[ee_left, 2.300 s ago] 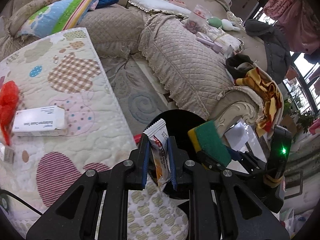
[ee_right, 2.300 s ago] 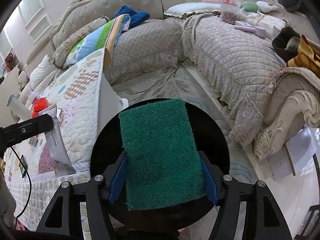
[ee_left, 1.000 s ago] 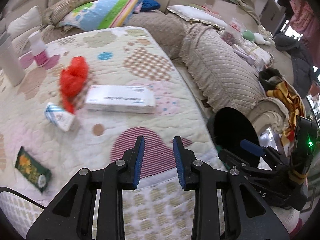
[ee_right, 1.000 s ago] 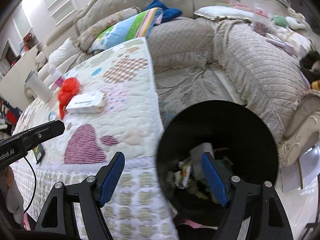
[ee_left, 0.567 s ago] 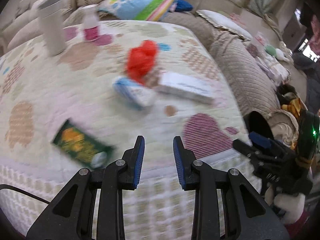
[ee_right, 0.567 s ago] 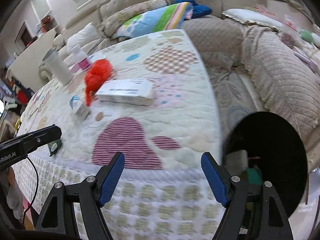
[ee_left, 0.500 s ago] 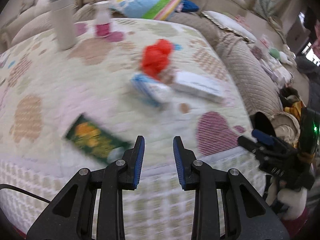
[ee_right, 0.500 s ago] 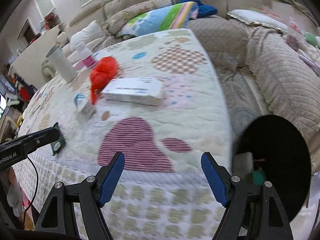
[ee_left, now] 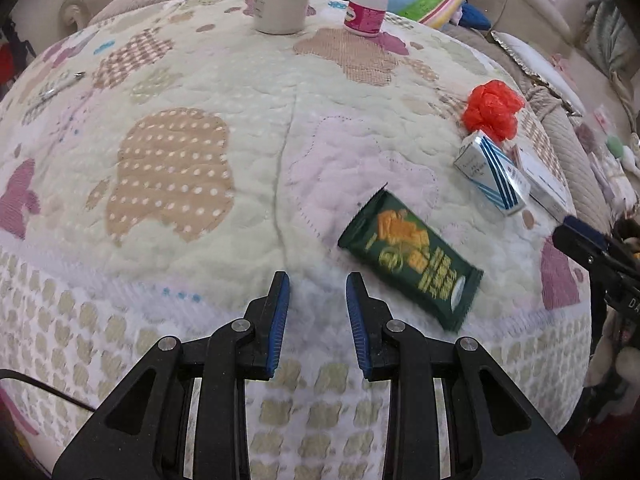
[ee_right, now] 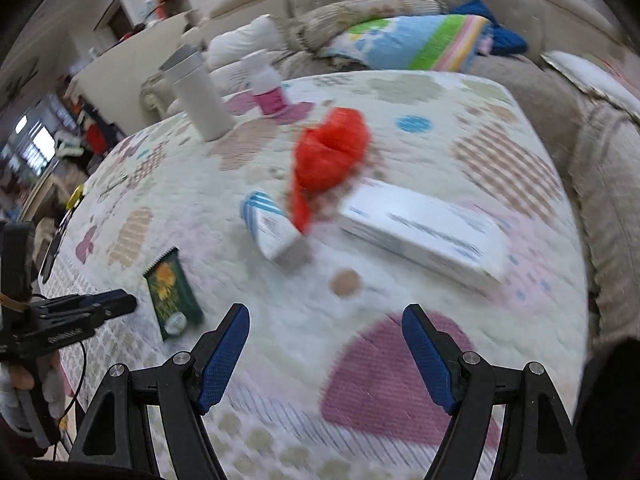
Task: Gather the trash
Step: 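Grasp the green cracker packet with the left gripper while the right grasps the Tobrex eye-drop box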
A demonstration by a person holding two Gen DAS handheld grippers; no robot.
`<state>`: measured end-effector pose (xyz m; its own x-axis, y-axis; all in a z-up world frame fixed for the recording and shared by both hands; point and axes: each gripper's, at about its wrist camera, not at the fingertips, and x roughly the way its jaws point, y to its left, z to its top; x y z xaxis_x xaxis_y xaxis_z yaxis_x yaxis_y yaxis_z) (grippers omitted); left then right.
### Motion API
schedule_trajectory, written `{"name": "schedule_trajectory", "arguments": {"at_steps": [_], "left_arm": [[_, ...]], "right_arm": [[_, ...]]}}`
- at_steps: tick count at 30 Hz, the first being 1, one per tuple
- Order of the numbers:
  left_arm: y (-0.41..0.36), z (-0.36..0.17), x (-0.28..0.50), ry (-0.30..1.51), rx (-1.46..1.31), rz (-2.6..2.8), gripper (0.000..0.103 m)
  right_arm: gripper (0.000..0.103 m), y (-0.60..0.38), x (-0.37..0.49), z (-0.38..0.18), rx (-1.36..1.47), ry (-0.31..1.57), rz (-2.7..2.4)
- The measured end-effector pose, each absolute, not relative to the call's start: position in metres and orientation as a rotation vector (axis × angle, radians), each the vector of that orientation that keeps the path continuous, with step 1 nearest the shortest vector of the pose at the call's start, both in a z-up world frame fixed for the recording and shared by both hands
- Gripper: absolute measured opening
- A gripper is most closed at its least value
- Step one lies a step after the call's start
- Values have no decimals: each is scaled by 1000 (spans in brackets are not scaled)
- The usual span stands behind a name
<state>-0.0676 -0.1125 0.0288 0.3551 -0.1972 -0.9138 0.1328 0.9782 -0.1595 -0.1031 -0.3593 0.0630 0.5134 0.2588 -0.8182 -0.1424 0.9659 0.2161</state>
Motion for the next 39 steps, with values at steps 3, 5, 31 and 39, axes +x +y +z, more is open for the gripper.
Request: {"name": "schedule_trajectory", "arguments": {"at_steps": [3, 5, 31, 39], "left_arm": [[-124, 28, -55, 1173, -59, -241, 27], [-129, 27, -45, 1165, -61, -256, 27], [-182, 29, -56, 1161, -54, -328, 45], [-187, 28, -52, 1132, -21, -309, 39]], "right_arm": [[76, -341, -86, 64, 58, 986, 260], [76, -330, -76, 66, 10, 976, 275], [34, -362, -133, 47, 38, 1044, 242], [37, -354, -123, 34, 48, 1006, 201]]}}
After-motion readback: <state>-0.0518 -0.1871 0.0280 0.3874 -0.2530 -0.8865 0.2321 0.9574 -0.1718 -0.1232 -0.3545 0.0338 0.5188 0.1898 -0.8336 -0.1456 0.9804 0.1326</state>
